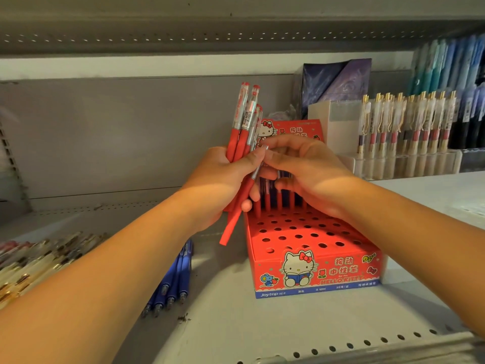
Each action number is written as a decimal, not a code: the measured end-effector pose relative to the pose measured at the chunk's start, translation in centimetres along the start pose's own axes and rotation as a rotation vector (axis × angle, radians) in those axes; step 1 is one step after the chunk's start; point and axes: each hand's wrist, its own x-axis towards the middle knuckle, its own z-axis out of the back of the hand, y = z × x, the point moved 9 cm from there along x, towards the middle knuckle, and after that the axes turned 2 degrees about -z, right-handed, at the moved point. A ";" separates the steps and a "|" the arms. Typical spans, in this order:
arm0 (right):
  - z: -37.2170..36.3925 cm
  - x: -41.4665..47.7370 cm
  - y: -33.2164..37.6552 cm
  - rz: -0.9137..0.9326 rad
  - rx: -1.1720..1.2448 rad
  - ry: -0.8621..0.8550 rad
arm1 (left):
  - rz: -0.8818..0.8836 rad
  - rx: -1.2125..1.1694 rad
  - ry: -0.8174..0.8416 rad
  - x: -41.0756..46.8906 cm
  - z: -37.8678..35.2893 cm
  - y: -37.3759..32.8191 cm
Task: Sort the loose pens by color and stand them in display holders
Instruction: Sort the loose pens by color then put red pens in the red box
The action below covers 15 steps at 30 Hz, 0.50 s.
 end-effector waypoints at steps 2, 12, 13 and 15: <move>0.0 0.0 0.2 -0.003 0.040 0.018 | 0.015 0.022 0.007 -0.1 -0.1 0.0; 2.3 0.5 1.7 0.051 0.294 -0.165 | -0.062 0.301 -0.298 0.3 3.0 -1.1; 2.8 0.4 1.8 0.072 0.259 -0.217 | -0.077 0.342 -0.323 0.3 3.2 -1.2; 3.8 0.2 2.1 0.107 0.179 -0.318 | -0.090 0.388 -0.354 0.3 3.5 -1.5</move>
